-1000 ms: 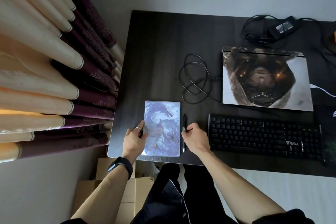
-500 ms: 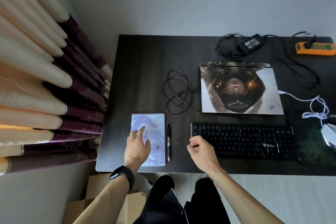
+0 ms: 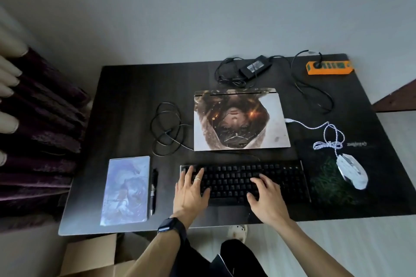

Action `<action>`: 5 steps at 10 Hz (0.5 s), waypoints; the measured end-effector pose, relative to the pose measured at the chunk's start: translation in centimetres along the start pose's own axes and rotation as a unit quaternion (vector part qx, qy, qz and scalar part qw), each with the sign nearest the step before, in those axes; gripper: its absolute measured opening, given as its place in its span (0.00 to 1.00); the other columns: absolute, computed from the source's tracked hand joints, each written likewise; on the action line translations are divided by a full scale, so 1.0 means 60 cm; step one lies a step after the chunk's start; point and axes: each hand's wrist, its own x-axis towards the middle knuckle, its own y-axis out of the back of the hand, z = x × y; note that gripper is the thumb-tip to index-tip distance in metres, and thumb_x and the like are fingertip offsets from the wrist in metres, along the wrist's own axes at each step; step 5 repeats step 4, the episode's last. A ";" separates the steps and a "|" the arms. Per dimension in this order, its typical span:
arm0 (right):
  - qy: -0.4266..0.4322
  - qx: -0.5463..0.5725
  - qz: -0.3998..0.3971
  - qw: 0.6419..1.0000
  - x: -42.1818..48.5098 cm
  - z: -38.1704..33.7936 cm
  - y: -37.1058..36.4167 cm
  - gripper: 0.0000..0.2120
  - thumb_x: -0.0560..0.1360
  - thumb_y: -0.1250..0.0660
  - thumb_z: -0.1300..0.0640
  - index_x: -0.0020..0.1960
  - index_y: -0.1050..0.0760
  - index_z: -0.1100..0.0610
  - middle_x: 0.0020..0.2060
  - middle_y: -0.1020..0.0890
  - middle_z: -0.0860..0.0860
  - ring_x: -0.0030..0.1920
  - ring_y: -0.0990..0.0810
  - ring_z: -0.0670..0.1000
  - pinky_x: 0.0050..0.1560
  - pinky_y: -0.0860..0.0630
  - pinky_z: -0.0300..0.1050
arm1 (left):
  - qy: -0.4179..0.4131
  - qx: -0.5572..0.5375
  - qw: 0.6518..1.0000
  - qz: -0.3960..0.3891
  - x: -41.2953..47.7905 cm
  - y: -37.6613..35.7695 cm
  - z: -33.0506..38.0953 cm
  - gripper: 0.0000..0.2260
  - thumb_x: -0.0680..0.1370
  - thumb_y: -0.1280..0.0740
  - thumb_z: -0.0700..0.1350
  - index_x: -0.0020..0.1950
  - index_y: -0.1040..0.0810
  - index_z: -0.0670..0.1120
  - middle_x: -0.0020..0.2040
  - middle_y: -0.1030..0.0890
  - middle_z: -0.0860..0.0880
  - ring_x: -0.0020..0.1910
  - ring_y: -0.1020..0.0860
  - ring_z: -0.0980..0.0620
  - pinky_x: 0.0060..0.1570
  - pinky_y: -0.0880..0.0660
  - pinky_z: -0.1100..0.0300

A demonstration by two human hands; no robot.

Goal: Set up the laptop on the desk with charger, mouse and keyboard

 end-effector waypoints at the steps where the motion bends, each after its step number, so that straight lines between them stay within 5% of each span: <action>1: -0.003 -0.068 -0.038 0.997 0.008 0.046 0.018 0.29 0.79 0.38 0.44 0.78 0.40 0.45 0.81 0.46 0.51 0.78 0.46 0.57 0.75 0.39 0.50 | 0.066 -0.017 0.997 -0.048 -0.001 -0.021 0.039 0.33 0.79 0.40 0.60 0.80 0.51 0.61 0.82 0.57 0.51 0.80 0.56 0.42 0.75 0.48 0.42; 3: 0.021 -0.122 -0.096 0.988 0.007 0.091 0.036 0.32 0.80 0.41 0.42 0.81 0.49 0.43 0.82 0.56 0.50 0.80 0.52 0.58 0.77 0.42 0.53 | 0.083 0.015 0.994 -0.072 -0.015 -0.034 0.051 0.32 0.80 0.43 0.62 0.80 0.55 0.62 0.81 0.62 0.52 0.80 0.61 0.44 0.75 0.50 0.40; 5: 0.029 -0.093 -0.090 0.991 0.017 0.086 0.049 0.31 0.80 0.40 0.43 0.80 0.45 0.44 0.82 0.52 0.50 0.80 0.50 0.56 0.76 0.40 0.52 | 0.077 0.016 0.995 -0.067 -0.013 -0.034 0.048 0.31 0.81 0.44 0.61 0.79 0.55 0.63 0.81 0.62 0.53 0.80 0.62 0.45 0.75 0.50 0.38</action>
